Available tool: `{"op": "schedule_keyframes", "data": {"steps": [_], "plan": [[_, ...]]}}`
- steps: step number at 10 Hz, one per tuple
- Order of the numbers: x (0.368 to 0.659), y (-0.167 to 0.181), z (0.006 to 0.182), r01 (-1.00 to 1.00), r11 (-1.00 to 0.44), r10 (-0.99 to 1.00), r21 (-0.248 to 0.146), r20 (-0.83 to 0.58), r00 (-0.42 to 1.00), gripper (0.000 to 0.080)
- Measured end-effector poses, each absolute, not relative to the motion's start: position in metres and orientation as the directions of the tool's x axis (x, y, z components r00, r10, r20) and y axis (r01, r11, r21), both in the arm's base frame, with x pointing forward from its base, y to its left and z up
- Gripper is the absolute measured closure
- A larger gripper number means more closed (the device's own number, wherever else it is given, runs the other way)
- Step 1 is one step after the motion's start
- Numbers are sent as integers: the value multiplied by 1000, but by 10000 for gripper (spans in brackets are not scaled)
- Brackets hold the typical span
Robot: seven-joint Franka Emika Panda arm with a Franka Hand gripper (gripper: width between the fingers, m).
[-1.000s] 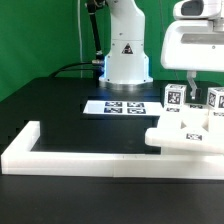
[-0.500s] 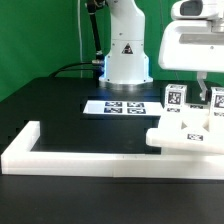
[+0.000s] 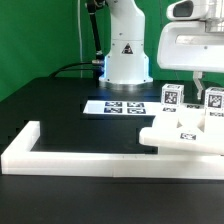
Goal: Assemble chair
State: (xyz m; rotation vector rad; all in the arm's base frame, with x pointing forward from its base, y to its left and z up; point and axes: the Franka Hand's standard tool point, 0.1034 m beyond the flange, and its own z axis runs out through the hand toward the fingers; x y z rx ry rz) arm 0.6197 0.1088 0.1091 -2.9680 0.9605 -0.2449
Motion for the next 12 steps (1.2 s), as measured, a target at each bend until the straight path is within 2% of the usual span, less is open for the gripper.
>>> {"op": "schedule_keyframes", "data": {"steps": [3,8,11,12], "plan": [[620,111,109,-756,-648,-761,-95,128,637,519],[621,110,107,-959,-238,-971,-152,30,236,519],[621,109,106,-987,-16,-999,-158,-37,22,519],[621,109,106,-988,-10,-999,-157,-38,16,519]]}}
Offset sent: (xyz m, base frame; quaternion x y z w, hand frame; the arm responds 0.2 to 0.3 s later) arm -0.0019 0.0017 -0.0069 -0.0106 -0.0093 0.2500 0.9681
